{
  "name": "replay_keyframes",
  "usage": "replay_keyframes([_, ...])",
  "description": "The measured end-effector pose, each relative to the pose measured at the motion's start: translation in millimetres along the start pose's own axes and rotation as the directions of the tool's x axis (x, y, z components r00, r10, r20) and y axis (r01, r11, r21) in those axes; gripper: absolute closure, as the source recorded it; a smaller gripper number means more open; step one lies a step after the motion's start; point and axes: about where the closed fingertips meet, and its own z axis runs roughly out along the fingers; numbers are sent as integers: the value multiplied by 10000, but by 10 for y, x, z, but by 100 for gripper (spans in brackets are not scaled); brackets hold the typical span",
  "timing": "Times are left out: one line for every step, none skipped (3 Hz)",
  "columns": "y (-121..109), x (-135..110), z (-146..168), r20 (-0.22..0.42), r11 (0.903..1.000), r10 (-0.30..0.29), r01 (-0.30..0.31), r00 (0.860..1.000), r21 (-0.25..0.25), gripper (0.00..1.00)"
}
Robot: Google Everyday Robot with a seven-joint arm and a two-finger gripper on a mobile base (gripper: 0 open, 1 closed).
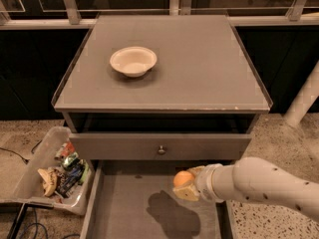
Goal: Place orange into middle drawer
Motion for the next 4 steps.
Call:
replay_keyframes([-207, 46, 166, 53, 9980, 146, -149, 9999, 615, 100])
replay_keyframes([-221, 56, 268, 78, 9980, 126, -130, 9999, 616, 100])
replay_keyframes([-293, 73, 449, 725, 9970, -26, -30, 9974, 769, 100])
replay_keyframes([-328, 235, 699, 1373, 9981, -205, 123, 9903, 605, 100])
